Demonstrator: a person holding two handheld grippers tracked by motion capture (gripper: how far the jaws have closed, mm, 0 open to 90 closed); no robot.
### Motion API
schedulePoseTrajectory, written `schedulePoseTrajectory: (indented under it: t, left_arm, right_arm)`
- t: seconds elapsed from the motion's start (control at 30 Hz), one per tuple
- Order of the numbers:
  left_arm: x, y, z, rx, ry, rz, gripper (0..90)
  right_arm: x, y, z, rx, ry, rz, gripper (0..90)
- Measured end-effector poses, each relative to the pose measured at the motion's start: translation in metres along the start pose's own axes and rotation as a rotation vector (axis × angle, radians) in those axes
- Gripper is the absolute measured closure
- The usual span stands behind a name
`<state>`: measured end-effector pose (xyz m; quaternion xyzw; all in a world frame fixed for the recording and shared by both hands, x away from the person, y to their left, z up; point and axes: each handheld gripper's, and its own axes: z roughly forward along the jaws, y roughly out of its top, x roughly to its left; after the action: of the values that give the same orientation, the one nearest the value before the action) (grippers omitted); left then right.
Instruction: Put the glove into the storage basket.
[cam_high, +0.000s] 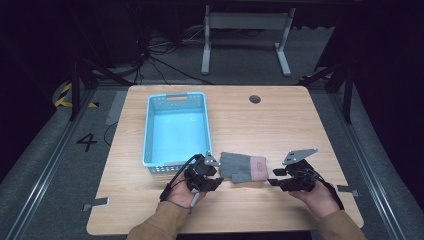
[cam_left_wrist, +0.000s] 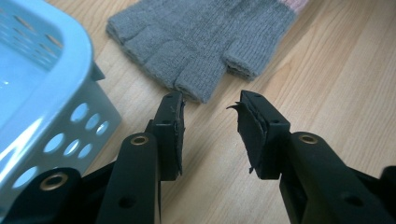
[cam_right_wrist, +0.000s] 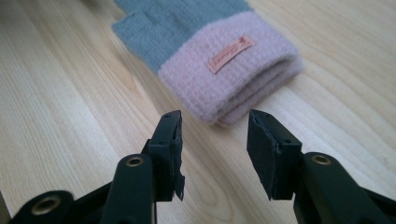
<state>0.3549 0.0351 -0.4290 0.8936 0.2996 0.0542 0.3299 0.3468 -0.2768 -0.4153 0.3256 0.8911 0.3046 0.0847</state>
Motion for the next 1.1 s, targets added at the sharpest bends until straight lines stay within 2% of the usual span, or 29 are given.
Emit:
schedulePoseTrajectory:
  t: [0.1,0.2,0.3,0.37,0.67,0.9,1.0,1.1]
  left_arm:
    - [0.002,0.001,0.007,0.035,-0.013,-0.017,61.1]
    - [0.004,0.002,0.013,0.062,-0.007,-0.033,60.8]
    - [0.005,0.002,0.016,0.072,0.007,-0.051,60.6]
    - [0.006,0.002,0.018,0.069,0.000,-0.052,60.7]
    - [0.002,0.004,0.028,0.081,0.012,-0.040,68.0]
    - [-0.002,0.007,0.032,0.083,0.035,-0.029,80.7]
    - [-0.004,0.008,0.031,0.083,0.042,-0.017,89.6]
    - [-0.008,0.009,0.030,0.074,0.056,0.005,89.9]
  right_arm:
    - [0.002,0.000,0.005,0.007,-0.004,-0.015,56.9]
    - [0.003,0.000,0.009,0.016,-0.011,-0.024,59.2]
    - [0.004,0.000,0.010,0.020,-0.023,-0.031,61.2]
    - [0.003,0.000,0.011,0.018,-0.027,-0.031,62.6]
    - [0.006,0.002,0.016,0.030,-0.037,-0.051,67.4]
    - [0.008,0.004,0.020,0.037,-0.041,-0.065,70.2]
    - [0.009,0.005,0.020,0.041,-0.046,-0.073,76.1]
    - [0.013,0.007,0.019,0.040,-0.064,-0.103,82.1]
